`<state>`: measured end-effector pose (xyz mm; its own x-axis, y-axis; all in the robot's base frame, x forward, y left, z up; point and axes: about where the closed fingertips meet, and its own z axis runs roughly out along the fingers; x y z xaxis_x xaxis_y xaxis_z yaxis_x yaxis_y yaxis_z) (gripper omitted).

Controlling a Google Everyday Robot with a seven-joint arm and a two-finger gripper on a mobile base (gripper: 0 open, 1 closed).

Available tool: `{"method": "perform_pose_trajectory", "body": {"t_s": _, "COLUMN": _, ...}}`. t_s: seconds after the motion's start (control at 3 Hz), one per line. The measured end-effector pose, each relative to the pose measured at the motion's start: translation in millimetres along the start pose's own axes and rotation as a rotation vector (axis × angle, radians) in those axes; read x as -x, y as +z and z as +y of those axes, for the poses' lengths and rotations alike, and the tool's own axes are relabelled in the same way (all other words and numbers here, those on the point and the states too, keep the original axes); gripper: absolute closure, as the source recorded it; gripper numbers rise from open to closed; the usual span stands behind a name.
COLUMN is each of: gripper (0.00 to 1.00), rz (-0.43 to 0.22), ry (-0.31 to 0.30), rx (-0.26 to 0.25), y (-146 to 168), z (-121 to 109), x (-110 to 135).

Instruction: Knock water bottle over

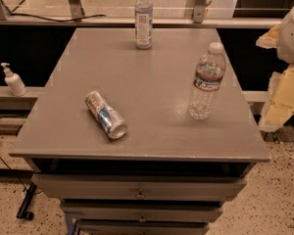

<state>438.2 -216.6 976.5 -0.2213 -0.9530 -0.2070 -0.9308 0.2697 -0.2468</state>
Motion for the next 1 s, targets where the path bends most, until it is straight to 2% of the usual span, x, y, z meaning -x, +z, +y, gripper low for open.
{"method": "perform_pose_trajectory", "body": {"t_s": 0.33, "gripper": 0.00, "rz": 0.000, "ry": 0.000, "rx": 0.000, "y": 0, "z": 0, "x": 0}}
{"method": "perform_pose_trajectory", "body": {"t_s": 0.67, "gripper": 0.00, "rz": -0.065, "ry": 0.015, "rx": 0.005, "y": 11, "z": -10, "x": 3}}
{"method": "perform_pose_trajectory", "body": {"t_s": 1.0, "gripper": 0.00, "rz": -0.212, "ry": 0.036, "rx": 0.015, "y": 31, "z": -32, "x": 9}}
